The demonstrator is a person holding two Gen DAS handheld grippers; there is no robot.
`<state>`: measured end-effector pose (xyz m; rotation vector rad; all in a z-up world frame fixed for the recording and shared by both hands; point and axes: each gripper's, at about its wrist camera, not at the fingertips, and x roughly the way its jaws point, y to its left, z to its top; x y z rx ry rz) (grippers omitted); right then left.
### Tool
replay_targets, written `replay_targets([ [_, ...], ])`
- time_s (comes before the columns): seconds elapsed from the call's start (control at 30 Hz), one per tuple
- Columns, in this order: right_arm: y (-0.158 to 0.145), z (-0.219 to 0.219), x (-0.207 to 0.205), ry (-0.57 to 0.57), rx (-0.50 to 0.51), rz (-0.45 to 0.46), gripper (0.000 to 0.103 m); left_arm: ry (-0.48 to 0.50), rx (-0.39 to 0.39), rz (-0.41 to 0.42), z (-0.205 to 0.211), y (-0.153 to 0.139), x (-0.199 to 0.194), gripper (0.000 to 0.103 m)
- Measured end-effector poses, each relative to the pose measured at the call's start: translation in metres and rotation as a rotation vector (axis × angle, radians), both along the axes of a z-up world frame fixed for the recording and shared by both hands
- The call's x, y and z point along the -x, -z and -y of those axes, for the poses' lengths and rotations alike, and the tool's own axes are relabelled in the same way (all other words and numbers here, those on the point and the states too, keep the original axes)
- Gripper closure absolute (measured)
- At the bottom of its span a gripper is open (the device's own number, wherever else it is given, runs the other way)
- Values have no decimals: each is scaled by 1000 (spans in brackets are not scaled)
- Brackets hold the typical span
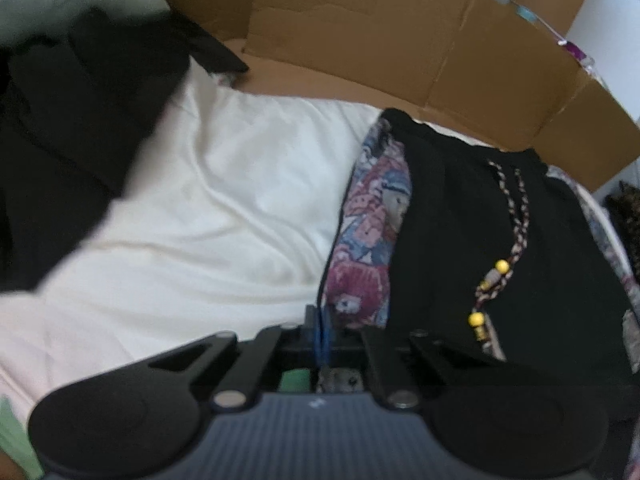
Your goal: Fold clothes
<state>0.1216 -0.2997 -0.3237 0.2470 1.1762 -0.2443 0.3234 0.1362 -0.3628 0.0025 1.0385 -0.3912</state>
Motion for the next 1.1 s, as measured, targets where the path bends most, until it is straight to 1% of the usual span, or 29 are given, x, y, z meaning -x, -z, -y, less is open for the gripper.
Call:
replay_targets([
  [0.1,7,5,1,6,26,-30,66,-14,7,-7,-5,1,-3,101],
  [0.23,9,14,3,13,30,-32,66,-34,17,-17,-11,3,-7,101],
  [0.33,8,22,-1,9,40,-26,66,-50,27,-23,-16,4,-10,96],
  [0.37,6,26,-2,6,40,-20,66,-74,53,-20,-20,2,-10,92],
  [0.43,3,31,-6,0,50,-9,66,-70,61,-35,-20,4,-10,87],
  [0.47,1,34,-10,-4,59,-5,66,-69,65,-42,-21,5,-11,87],
  [0.53,-3,42,-18,-6,80,6,66,-65,72,-57,-22,8,-11,87],
  [0.6,-6,52,-28,-6,98,25,63,-61,80,-72,-23,10,-12,87],
  [0.67,-8,63,-38,-8,114,46,62,-53,107,-93,-22,16,-8,87],
  [0.77,-3,83,-57,-13,155,50,61,-43,101,-93,-20,22,-5,88],
  [0.83,2,98,-67,-11,178,50,61,-37,91,-98,-21,21,-4,95],
  [0.87,6,106,-71,-6,185,49,61,-34,84,-100,-20,21,-4,97],
  [0.97,23,128,-83,12,193,31,61,-19,31,-56,-18,13,-1,100],
  [1.03,36,141,-91,19,198,15,61,-35,18,17,-21,1,1,100],
  [1.1,50,150,-97,26,198,-1,61,-48,19,10,-24,0,1,100],
])
